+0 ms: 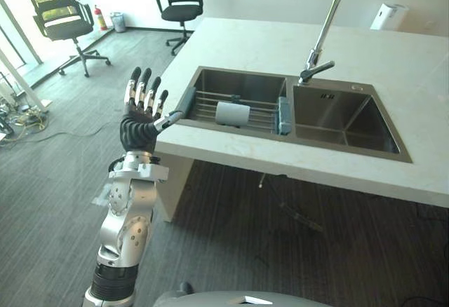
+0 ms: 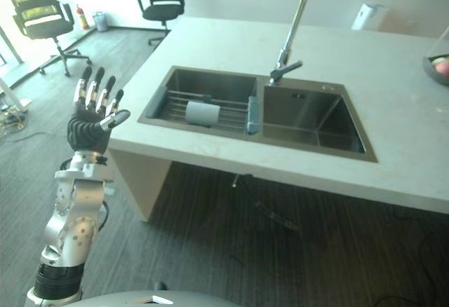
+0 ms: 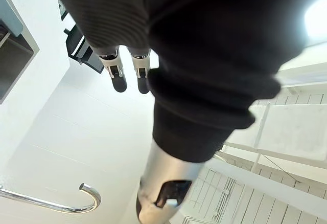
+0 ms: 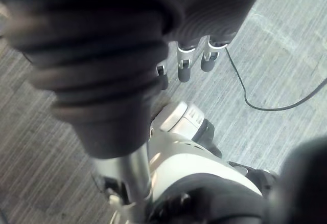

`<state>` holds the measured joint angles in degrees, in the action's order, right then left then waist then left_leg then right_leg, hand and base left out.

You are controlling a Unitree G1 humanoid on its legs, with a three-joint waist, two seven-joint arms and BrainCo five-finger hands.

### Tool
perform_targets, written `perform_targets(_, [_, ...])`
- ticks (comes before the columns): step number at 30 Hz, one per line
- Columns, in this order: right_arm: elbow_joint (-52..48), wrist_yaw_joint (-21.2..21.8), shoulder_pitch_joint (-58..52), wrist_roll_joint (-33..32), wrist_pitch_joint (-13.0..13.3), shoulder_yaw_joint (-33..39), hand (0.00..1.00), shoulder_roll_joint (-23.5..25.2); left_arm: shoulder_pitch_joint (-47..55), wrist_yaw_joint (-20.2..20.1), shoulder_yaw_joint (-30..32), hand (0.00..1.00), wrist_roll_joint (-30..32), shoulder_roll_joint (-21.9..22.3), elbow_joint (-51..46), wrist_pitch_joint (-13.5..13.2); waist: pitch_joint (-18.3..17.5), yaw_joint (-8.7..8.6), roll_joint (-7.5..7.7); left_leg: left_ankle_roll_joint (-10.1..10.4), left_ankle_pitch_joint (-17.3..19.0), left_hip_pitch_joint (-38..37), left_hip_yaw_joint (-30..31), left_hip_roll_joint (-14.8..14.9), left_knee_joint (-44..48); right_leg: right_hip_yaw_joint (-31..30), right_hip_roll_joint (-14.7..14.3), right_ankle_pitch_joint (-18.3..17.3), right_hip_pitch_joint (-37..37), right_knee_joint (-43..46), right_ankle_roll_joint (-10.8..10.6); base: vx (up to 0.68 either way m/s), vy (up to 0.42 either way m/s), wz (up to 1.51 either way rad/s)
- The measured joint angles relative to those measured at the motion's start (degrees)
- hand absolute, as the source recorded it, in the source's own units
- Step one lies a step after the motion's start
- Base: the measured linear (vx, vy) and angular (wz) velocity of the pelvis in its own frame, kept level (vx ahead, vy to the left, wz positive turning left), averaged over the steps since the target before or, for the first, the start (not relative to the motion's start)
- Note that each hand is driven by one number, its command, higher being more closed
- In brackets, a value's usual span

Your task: Walk over to the sink, pick up the cup, carry it to the dishwasher, place the cup inside the dishwasher, then close the dishwasher door

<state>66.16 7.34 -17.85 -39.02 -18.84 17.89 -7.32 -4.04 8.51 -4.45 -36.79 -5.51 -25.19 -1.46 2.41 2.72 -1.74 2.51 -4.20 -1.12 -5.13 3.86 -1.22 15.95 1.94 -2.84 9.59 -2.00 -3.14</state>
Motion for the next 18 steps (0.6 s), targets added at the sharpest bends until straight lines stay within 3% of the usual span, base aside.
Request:
perform_targets(3, [-1.0, -0.2, 0.1, -0.1, 1.4, -2.1, 0.0, 0.1, 2.6, 1.4, 0.1, 0.0, 2.1, 0.9, 1.6, -1.7, -0.3, -0.49, 0.81, 0.0, 0.9, -0.2, -1.2, -0.2, 0.5, -0.9, 1.7, -4.9, -4.1, 9.1, -0.2, 0.0, 0.023, -0.1])
perform_targets(6, [-3.4, -1.8, 0.4, -2.1, 3.9, -3.4, 0.0, 2.1, 4.6, 3.5, -0.7, 0.0, 5.8, 2.2, 5.4, -2.9, 0.6, -1.41, 3.93, -0.9, 3.8, -0.2, -1.4, -2.9, 2.6, -0.6, 6.4, -11.3, -7.7, 20.5, -1.1, 0.0, 0.04, 0.15])
perform_targets(7, [-3.6, -2.5, 0.5, -2.5, 4.1, -3.5, 0.0, 2.5, 4.7, 3.9, -0.8, 0.0, 6.6, 2.2, 5.8, -3.0, 0.4, -1.61, 5.06, -1.6, 4.4, 0.1, -1.8, -3.8, 3.8, 0.0, 7.5, -11.8, -7.8, 21.2, -1.5, 0.06, 0.057, 0.43])
perform_targets(8, [-4.4, -3.7, 0.7, -4.0, 4.4, -3.7, 0.0, 2.6, 4.5, 4.6, -0.8, 0.0, 7.8, 2.2, 5.6, -3.3, 1.0, -2.41, 4.75, -3.5, 8.9, 3.0, -3.2, -3.8, 14.3, 2.1, 9.6, -13.1, -8.9, 24.5, -3.1, 0.08, 0.045, 0.18])
perform_targets(9, [-4.2, -4.5, 0.6, -4.8, 4.8, -2.8, 0.0, 1.1, 4.1, 5.4, 0.0, 0.0, 8.1, 2.5, 5.8, -4.4, 2.8, -1.47, 2.88, -3.2, 13.7, 3.7, -4.1, -2.2, 17.1, 3.9, 11.5, -14.5, -13.9, 34.1, -3.7, 0.02, 0.052, -0.2])
perform_targets(10, [-5.0, -4.3, 1.2, -5.9, 4.9, -1.8, 0.0, 0.7, 4.1, 6.3, 1.2, 0.0, 8.4, 2.1, 6.5, -4.4, 2.9, -0.75, 2.35, -3.6, 14.5, 4.1, -5.1, -1.3, 17.6, 3.4, 11.5, -15.6, -17.7, 34.9, -2.6, -0.02, 0.025, -0.61])
perform_targets(11, [-5.6, -4.0, 1.7, -6.6, 4.9, -1.9, 0.0, 0.9, 3.2, 7.7, 2.7, 0.0, 8.4, 0.9, 6.9, -4.2, 3.1, -0.82, 1.78, -3.5, 14.3, 4.3, -5.8, 0.0, 16.6, 3.2, 10.4, -14.7, -21.2, 29.7, -1.8, -0.04, 0.041, -0.43])
perform_targets(14, [-4.2, -3.7, 2.5, -6.8, 5.0, 1.1, 0.0, 2.8, -0.8, 7.8, 2.0, 0.0, 8.4, -3.4, 7.7, -3.4, 3.4, -1.44, 3.03, -3.1, 13.4, 2.6, -5.1, 1.9, 13.2, 0.8, 10.9, -6.4, -25.0, 21.1, -3.5, 0.1, -0.015, 0.24])
perform_targets(15, [-3.1, -4.0, 2.4, -6.8, 4.8, 2.4, 0.0, 3.2, -1.8, 7.7, 2.0, 0.0, 8.4, -3.7, 7.7, -3.3, 3.6, -1.86, 3.3, -1.4, 13.9, 1.3, -3.7, 2.7, 13.5, 1.1, 12.2, -2.8, -23.4, 19.1, -3.1, 0.24, -0.151, 0.54])
perform_targets(16, [-2.1, -4.1, 1.8, -6.8, 4.4, 3.2, 0.0, 3.6, -2.5, 7.7, 2.4, 0.0, 8.4, -3.9, 7.6, -3.3, 3.7, -1.81, 3.53, 0.4, 15.4, 0.0, -2.5, 3.3, 14.5, 0.4, 12.8, -1.4, -21.9, 20.3, -2.7, 0.26, -0.186, 0.5])
perform_targets(18, [-2.2, -4.1, 1.6, -6.6, 3.6, 3.7, 0.0, 4.2, -3.5, 7.7, 2.1, 0.0, 8.4, -5.0, 6.4, -3.3, 3.5, -1.83, 3.8, 2.2, 17.9, -0.2, -0.9, 4.7, 16.6, 0.6, 12.5, -1.3, -20.1, 21.2, -3.2, 0.32, -0.281, 0.37])
